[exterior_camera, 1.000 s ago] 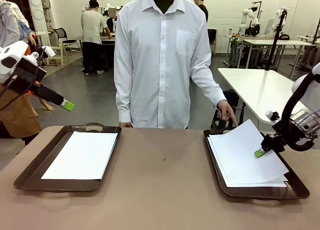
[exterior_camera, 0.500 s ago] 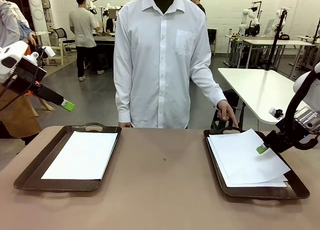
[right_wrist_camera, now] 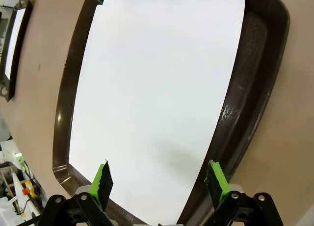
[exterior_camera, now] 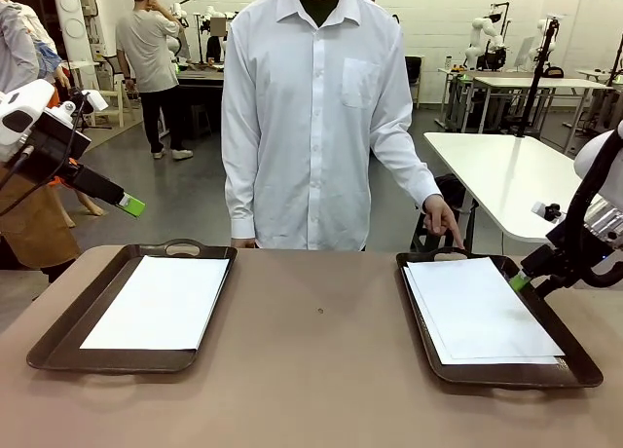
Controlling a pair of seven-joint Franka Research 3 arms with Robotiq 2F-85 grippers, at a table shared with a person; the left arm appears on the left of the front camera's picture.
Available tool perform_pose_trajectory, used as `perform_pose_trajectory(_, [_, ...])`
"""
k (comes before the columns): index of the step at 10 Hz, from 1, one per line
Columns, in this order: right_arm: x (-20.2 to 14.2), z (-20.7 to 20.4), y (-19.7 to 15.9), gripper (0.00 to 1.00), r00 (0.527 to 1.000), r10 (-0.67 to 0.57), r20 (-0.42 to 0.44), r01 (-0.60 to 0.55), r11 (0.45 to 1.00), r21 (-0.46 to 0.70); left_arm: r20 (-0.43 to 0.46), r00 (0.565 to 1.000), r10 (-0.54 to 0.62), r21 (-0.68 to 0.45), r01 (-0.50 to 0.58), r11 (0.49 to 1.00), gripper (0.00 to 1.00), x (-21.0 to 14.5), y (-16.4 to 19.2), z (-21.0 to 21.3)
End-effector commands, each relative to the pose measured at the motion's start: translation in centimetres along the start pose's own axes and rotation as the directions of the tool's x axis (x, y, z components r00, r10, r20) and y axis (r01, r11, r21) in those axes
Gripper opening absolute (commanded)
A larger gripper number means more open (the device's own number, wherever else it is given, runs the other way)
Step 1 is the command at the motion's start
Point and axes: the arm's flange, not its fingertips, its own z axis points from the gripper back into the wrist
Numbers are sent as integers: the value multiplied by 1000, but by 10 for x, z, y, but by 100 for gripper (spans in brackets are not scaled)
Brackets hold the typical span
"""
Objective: Sort the A4 documents.
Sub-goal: Place the A4 Paper in the designated Handle tray.
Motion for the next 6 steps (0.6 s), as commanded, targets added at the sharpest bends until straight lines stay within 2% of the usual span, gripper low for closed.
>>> perform_pose_trajectory(1, [-6, 0, 6, 100, 1000, -17, -2, 17, 999, -32, -4, 1000, -8, -1, 8, 1000, 100, -1, 1, 0])
perform_pose_trajectory(6, [1, 4, 2, 100, 1000, 1, 7, -1, 1000, -5, -4, 1000, -8, -1, 8, 1000, 100, -1, 1, 0])
